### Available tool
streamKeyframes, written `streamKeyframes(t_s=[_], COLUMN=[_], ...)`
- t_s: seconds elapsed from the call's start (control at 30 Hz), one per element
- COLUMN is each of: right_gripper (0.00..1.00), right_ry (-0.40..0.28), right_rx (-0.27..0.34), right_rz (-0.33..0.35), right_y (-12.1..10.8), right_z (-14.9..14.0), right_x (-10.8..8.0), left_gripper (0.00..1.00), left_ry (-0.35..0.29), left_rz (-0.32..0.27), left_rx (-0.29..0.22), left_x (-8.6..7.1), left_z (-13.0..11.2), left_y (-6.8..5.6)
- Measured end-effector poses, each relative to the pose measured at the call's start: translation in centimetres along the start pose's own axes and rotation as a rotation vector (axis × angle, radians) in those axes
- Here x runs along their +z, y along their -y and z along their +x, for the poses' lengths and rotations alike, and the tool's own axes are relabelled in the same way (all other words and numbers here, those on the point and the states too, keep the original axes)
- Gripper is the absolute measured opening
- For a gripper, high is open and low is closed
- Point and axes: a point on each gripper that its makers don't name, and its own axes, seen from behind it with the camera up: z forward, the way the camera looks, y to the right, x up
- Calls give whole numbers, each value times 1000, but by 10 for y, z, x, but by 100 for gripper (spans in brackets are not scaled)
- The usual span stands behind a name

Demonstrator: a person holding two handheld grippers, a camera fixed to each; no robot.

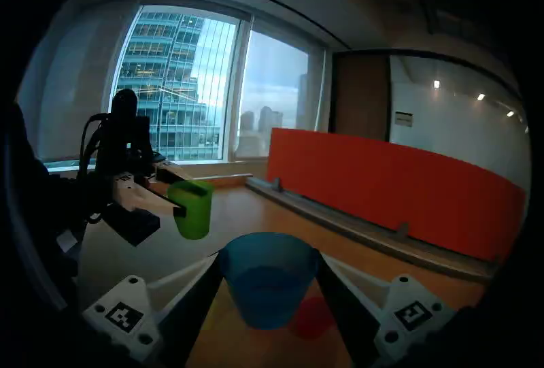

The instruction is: Pour water

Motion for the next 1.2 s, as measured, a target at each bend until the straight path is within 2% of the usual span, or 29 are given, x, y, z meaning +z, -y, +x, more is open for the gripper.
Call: streamKeyframes(t_s=[0.3, 0.5, 1.2], right_gripper=[94, 94, 93], right_ry=[-9, -19, -55], right_rx=[-32, -77, -352], right_rz=[-2, -5, -12], right_y=[-6, -11, -20], right_z=[15, 28, 89], right_x=[3, 5, 19], left_gripper=[88, 88, 88], left_ry=[-2, -4, -39], left_rz=[-11, -24, -28], left_rx=[-1, -3, -17], left_x=[1, 4, 5], left_z=[-3, -5, 0], left_y=[-7, -13, -31])
